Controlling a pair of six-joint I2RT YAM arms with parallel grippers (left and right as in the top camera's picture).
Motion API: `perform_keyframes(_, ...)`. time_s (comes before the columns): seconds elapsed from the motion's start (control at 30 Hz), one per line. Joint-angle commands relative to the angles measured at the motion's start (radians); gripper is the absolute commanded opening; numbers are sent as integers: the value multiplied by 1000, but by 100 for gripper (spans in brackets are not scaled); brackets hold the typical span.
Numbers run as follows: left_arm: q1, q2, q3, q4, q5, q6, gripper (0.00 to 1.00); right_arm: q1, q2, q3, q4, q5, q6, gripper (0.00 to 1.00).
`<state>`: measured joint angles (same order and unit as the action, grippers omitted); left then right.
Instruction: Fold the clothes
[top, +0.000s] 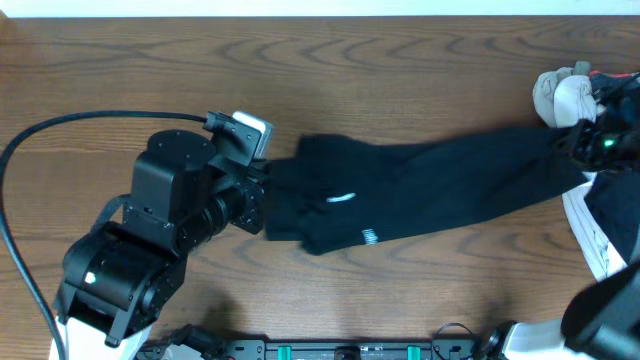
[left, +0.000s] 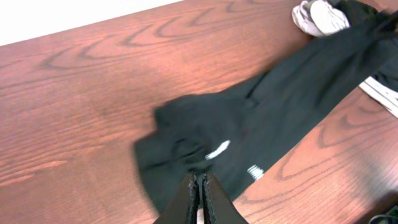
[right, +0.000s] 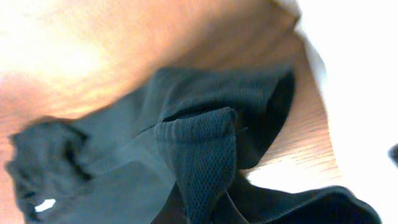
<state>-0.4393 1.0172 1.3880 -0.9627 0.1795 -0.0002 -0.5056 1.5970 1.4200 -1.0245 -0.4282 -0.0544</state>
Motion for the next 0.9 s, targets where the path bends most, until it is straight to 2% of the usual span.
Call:
perform_keyframes(0.0, 4, 1, 11, -1, -22, -5, 7, 25, -70, 8, -22, 2, 28, 1)
perform_keyframes(0.1, 4, 2, 11, -1, -50, -5, 7, 86, -113, 8, -53, 2, 32, 1)
perform_keyframes(0.37, 4, 2, 11, -2, -77, -5, 7, 412, -117, 5, -69, 67, 114, 1)
perform_keyframes(0.53, 4, 2, 11, -2, -76, -5, 7, 617, -72, 5, -53, 183, 187, 1)
perform_keyframes(0.73, 4, 2, 11, -2, -76, -5, 7, 751, 30, 5, -37, 244, 224, 1)
perform_keyframes(0.77, 4, 2, 11, -3, -76, -5, 7, 766, 47, 5, -34, 243, 227, 3)
perform_keyframes(0.87, 4, 2, 11, -6, -76, -5, 7, 811, 95, 5, -9, 208, 224, 25)
